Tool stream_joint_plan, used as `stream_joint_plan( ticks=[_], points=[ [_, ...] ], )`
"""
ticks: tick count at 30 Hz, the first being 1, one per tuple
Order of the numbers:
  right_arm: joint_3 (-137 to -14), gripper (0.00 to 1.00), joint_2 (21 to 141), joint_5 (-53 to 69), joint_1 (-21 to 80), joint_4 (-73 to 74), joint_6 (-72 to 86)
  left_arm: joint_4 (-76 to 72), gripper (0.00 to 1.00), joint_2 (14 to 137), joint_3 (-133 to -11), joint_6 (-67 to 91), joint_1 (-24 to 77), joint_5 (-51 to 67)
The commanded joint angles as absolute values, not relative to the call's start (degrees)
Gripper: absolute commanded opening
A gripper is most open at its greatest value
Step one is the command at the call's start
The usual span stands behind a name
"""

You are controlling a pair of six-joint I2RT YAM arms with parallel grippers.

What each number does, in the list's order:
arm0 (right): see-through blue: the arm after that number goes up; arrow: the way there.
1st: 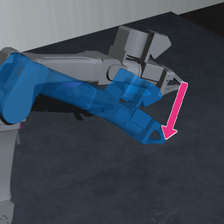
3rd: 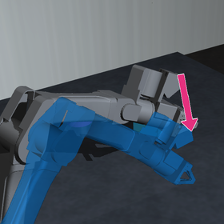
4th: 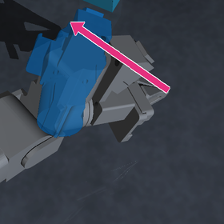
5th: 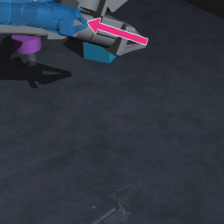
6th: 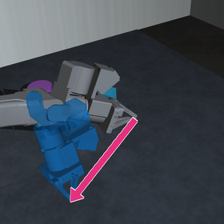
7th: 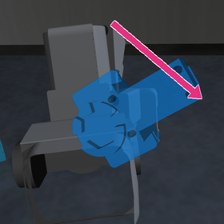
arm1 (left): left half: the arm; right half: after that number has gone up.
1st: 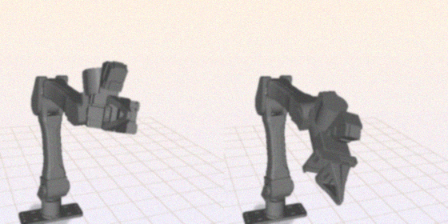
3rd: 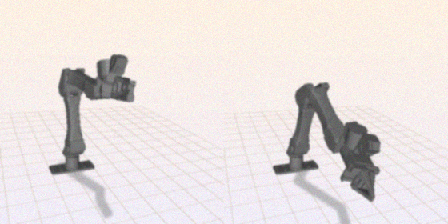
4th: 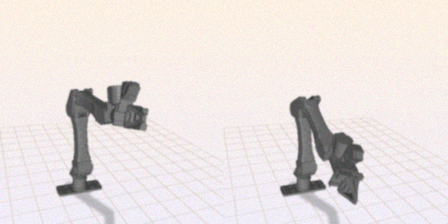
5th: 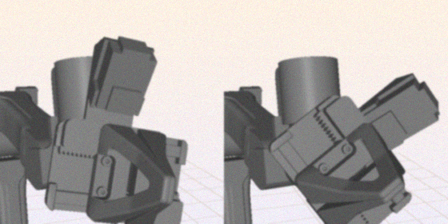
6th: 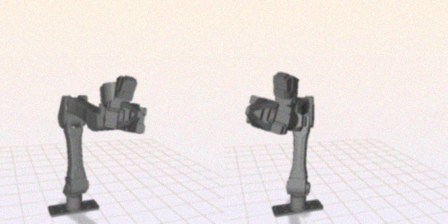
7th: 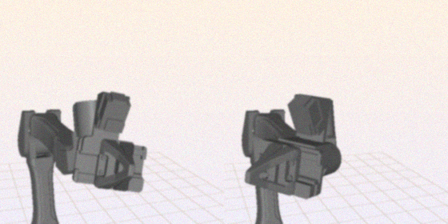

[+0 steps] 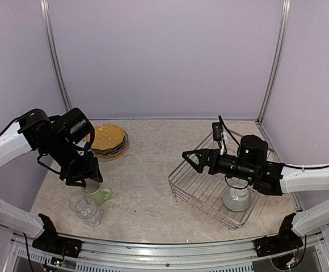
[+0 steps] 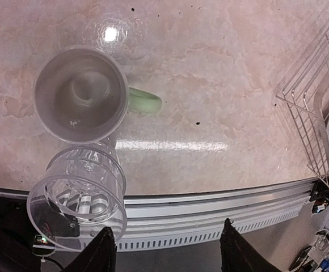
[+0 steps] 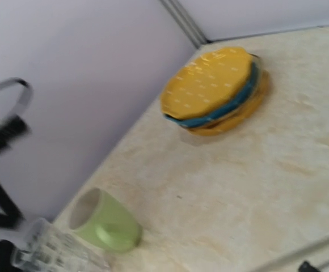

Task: Unload the mixed dishes from the dish rack
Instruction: Place the cup down, then grab the bowl from the dish rack.

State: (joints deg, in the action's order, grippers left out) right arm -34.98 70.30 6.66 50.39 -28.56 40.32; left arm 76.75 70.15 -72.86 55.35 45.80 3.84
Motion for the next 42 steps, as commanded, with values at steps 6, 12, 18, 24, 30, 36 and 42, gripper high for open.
stream_joint_plan(
  ticks=[6,12,18,24,30,36,42],
  points=[
    [-37.53,1.00,62.25,-4.85,49.59,-6.14,36.03,60.50,0.67,68.60,-79.39,44.61,44.21,3.09],
    [-40.75,1.00,61.02,-8.38,49.66,7.55,36.60,43.35,0.71,71.90,-81.54,38.56,39.64,13.11],
    [-46.65,1.00,62.85,-14.06,49.66,29.23,38.39,40.98,0.72,79.71,-90.95,32.97,37.07,19.96],
    [-48.59,1.00,60.48,-16.36,49.69,42.21,43.65,40.54,0.72,85.04,-93.30,29.28,36.22,20.91],
    [-51.21,1.00,62.71,-19.01,49.22,55.59,48.58,40.48,0.73,86.22,-91.25,26.46,35.34,20.73],
    [-50.93,1.00,68.83,-16.16,45.70,58.36,47.65,40.79,0.73,85.58,-89.20,27.16,34.38,24.42],
    [-50.35,0.83,70.93,-12.37,43.37,55.47,44.63,40.97,0.75,83.81,-88.30,26.74,34.28,23.19]
  ],
)
